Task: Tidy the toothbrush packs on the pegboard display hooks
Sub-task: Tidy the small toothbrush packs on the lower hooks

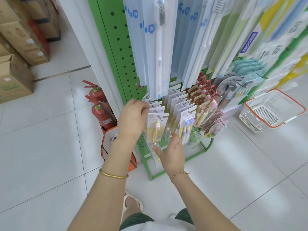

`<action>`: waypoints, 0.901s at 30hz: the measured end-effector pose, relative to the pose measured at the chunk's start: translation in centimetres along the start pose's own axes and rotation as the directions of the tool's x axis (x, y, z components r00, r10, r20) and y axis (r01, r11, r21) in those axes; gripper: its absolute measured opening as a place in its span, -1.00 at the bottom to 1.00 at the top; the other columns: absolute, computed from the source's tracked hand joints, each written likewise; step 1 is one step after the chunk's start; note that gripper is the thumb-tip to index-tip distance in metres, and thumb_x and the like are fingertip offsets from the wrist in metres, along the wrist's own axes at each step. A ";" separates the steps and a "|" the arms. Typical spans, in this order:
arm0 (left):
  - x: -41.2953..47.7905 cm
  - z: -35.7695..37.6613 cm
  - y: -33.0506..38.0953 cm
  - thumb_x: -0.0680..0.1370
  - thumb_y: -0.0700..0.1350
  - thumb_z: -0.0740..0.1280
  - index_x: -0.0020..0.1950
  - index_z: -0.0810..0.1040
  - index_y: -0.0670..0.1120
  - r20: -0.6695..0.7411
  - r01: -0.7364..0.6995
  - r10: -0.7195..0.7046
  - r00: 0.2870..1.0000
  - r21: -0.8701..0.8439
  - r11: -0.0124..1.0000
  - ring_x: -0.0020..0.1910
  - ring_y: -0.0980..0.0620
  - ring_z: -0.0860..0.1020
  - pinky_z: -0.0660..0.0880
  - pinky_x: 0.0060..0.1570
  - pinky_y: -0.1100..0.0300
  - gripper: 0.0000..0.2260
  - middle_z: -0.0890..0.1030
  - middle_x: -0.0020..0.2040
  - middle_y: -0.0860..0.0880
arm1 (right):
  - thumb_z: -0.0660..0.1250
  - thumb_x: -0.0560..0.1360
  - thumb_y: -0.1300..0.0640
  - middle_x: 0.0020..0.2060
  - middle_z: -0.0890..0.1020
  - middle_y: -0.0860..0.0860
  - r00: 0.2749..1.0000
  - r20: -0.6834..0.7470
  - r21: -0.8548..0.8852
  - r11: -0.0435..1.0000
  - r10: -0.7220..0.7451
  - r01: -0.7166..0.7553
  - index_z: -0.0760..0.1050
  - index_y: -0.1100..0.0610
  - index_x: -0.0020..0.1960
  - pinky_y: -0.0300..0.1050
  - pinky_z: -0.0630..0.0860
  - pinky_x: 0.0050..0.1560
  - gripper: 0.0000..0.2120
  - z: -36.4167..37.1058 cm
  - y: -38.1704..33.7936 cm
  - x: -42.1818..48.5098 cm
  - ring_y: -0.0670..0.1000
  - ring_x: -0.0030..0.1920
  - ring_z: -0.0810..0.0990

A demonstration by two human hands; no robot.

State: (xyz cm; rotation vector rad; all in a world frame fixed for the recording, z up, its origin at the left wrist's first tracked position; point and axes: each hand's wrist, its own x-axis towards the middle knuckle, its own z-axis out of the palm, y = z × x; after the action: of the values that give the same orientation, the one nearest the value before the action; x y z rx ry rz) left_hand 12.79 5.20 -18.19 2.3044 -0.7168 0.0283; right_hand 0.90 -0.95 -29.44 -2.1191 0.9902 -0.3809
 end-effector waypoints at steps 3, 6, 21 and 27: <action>0.1 0.0 0.0 0.56 -0.22 0.29 0.08 0.64 -0.11 0.023 0.011 -0.011 1.000 0.016 1.000 0.00 -0.05 0.52 0.47 -0.06 0.10 -0.83 0.53 0.00 -0.05 | 0.48 0.40 -0.04 0.30 0.40 0.12 1.000 0.007 -0.023 1.000 -0.019 0.019 0.21 0.27 0.39 -0.10 0.43 0.21 -0.25 -0.4 0.2 -0.2 0.10 0.31 0.39; 0.1 0.1 0.1 0.56 -0.21 0.29 0.05 0.64 -0.12 0.004 0.015 -0.015 1.000 0.012 1.000 0.00 -0.05 0.51 0.44 -0.08 0.13 -0.85 0.54 0.00 -0.07 | 0.46 0.42 -0.04 0.27 0.42 0.12 0.999 0.009 -0.050 0.998 -0.042 0.043 0.22 0.27 0.39 -0.15 0.38 0.20 -0.27 -0.7 0.4 -0.5 0.09 0.29 0.39; -4.3 -0.1 -3.6 0.57 -0.25 0.19 -0.04 0.52 -0.15 -0.166 0.190 -0.206 0.964 -0.110 0.976 -0.12 0.07 0.34 0.25 -0.17 0.21 -0.88 0.50 -0.02 -0.12 | 0.38 0.48 -0.08 0.34 0.36 0.10 0.994 0.065 -0.082 0.992 -0.089 0.094 0.15 0.25 0.45 -0.15 0.36 0.21 -0.28 -2.2 1.1 -1.0 0.07 0.35 0.33; -8.3 0.8 -4.5 0.59 -0.19 0.09 -0.10 0.37 -0.07 -0.133 0.393 -0.406 0.904 -0.113 0.912 -0.19 -0.19 0.47 0.48 -0.18 -0.06 -0.89 0.52 -0.17 -0.13 | 0.34 0.50 -0.08 0.34 0.37 0.09 0.988 0.103 -0.053 0.991 -0.117 0.123 0.19 0.23 0.43 -0.16 0.37 0.16 -0.34 -3.4 1.7 -1.3 0.05 0.33 0.37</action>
State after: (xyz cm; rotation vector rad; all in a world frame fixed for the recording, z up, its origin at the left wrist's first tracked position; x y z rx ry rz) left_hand 7.92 11.41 -23.43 2.2962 -0.1526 -0.0127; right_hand -2.70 -2.44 -28.33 -2.2350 0.8285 -0.3052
